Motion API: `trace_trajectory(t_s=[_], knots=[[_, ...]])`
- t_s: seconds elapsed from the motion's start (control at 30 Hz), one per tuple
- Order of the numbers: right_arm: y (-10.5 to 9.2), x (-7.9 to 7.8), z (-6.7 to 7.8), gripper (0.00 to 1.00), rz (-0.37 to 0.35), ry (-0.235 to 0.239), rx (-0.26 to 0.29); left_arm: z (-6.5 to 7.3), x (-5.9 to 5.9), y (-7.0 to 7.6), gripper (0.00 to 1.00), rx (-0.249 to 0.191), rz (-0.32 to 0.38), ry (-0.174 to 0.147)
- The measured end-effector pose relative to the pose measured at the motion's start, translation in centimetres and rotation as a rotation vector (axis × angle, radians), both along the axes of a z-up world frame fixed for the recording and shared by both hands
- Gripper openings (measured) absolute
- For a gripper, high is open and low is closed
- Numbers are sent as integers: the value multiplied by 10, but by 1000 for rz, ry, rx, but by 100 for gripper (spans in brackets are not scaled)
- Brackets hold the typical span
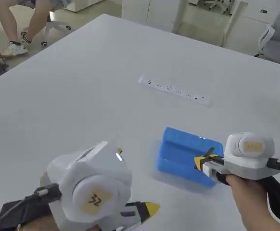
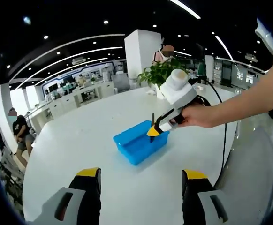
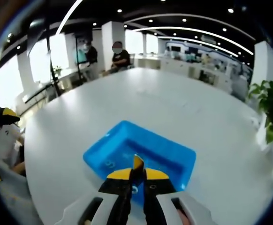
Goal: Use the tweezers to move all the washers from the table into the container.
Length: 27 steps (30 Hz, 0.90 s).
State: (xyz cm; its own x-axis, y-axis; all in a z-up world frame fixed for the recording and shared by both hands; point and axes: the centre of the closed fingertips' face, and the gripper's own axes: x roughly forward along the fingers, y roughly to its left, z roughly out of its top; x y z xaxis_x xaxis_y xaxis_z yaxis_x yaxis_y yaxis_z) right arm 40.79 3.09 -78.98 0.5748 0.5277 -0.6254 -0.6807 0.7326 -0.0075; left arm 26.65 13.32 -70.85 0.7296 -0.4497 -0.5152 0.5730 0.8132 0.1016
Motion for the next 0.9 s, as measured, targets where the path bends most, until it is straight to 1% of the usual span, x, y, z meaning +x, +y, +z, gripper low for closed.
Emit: trace_trajectory(t_s=[0.03, 0.07, 0.1, 0.13, 0.17, 0.2, 0.23, 0.27, 0.3, 0.37, 0.43, 0.5, 0.53, 0.57, 0.63, 0.67, 0.7, 0.77, 0.83, 0.87, 0.9], knots=[[1, -2, 4, 4, 2, -2, 8, 7, 7, -4, 61, -8, -16, -2], [1, 0, 6, 4, 8, 0, 20, 12, 10, -8, 56, -17, -32, 0], [2, -2, 9, 4, 18, -4, 21, 19, 16, -16, 50, -29, -65, -13], [3, -5, 16, 4, 33, -28, 17, 23, 21, -20, 48, -29, -77, -27], [5, -9, 21, 4, 42, -43, 17, 27, 26, -27, 48, -30, -102, -31], [8, -16, 28, 4, 51, -50, 23, 29, 28, -32, 48, -32, -117, -25], [10, -20, 32, 4, 60, -55, 29, 31, 33, -39, 47, -33, -133, -26], [12, -27, 38, 4, 78, -67, 29, 32, 34, -41, 46, -34, -142, -29], [13, -30, 40, 4, 91, -80, 20, 35, 37, -50, 43, -37, -176, -38], [13, -39, 44, 4, 108, -102, 2, 33, 40, -61, 38, -21, -221, -24], [16, -51, 46, 4, 141, -102, -3, 31, 39, -71, 33, -8, -265, -22], [17, -60, 46, 4, 173, -112, -20, 31, 39, -80, 26, 1, -298, -25], [16, -64, 45, 4, 185, -114, -29, 31, 38, -86, 23, 2, -320, -31], [16, -68, 44, 5, 200, -118, -43, 30, 38, -88, 21, -1, -329, -30], [15, -77, 40, 5, 215, -121, -67, 27, 37, -96, 19, -4, -358, -9], [15, -81, 39, 5, 219, -117, -70, 25, 37, -100, 19, -6, -371, -1], [14, -86, 36, 5, 234, -110, -78, 23, 37, -102, 17, -5, -381, 3], [12, -91, 32, 5, 244, -115, -96, 16, 36, -108, 13, 8, -409, 13], [10, -97, 27, 5, 251, -105, -106, 8, 30, -115, 6, 22, -447, 31], [9, -99, 26, 5, 252, -103, -106, 5, 28, -118, 4, 26, -455, 32], [7, -102, 23, 5, 256, -99, -109, -1, 24, -122, 4, 32, -474, 43]])
